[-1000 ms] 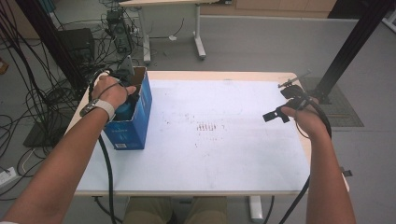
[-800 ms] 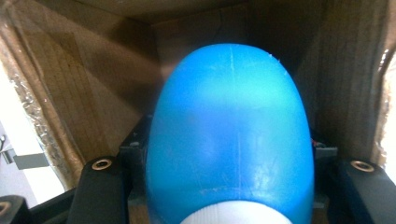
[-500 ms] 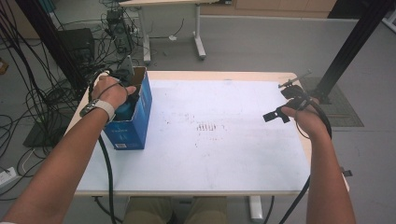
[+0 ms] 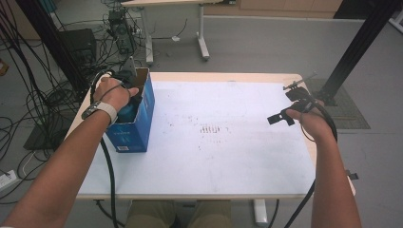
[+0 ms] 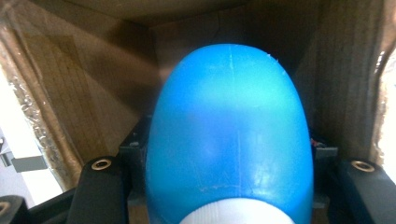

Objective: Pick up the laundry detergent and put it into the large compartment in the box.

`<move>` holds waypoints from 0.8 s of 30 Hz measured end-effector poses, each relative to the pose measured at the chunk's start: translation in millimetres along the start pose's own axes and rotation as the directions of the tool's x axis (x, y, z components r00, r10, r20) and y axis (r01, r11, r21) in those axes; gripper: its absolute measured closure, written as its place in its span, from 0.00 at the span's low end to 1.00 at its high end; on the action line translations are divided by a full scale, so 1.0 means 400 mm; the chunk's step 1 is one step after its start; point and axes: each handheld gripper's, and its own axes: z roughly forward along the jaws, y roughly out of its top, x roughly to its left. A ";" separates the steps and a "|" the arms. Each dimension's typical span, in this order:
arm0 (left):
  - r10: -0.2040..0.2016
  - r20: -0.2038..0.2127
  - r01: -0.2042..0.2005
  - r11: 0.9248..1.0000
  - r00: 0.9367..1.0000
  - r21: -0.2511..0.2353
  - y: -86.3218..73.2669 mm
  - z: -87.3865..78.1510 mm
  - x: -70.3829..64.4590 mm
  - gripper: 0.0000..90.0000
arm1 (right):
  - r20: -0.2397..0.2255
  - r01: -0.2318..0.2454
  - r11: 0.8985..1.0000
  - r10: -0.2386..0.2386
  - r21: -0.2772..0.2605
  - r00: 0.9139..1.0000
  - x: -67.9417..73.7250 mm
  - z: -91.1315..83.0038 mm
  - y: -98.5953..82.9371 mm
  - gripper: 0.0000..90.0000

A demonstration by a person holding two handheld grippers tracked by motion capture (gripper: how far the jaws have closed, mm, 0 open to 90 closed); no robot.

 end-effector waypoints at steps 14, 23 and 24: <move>-0.007 0.002 0.007 1.000 1.000 -0.011 -0.003 0.000 0.004 0.38 | -0.002 -0.002 1.000 0.002 0.001 1.000 -0.001 0.003 0.000 0.08; -0.011 -0.003 0.011 0.999 1.000 -0.030 -0.014 -0.003 0.011 0.32 | -0.001 0.003 1.000 -0.003 0.002 1.000 0.003 0.003 0.004 0.08; -0.011 -0.001 0.011 0.999 1.000 -0.032 -0.015 -0.004 0.013 0.32 | -0.001 0.003 1.000 -0.003 0.001 1.000 0.003 0.003 0.004 0.08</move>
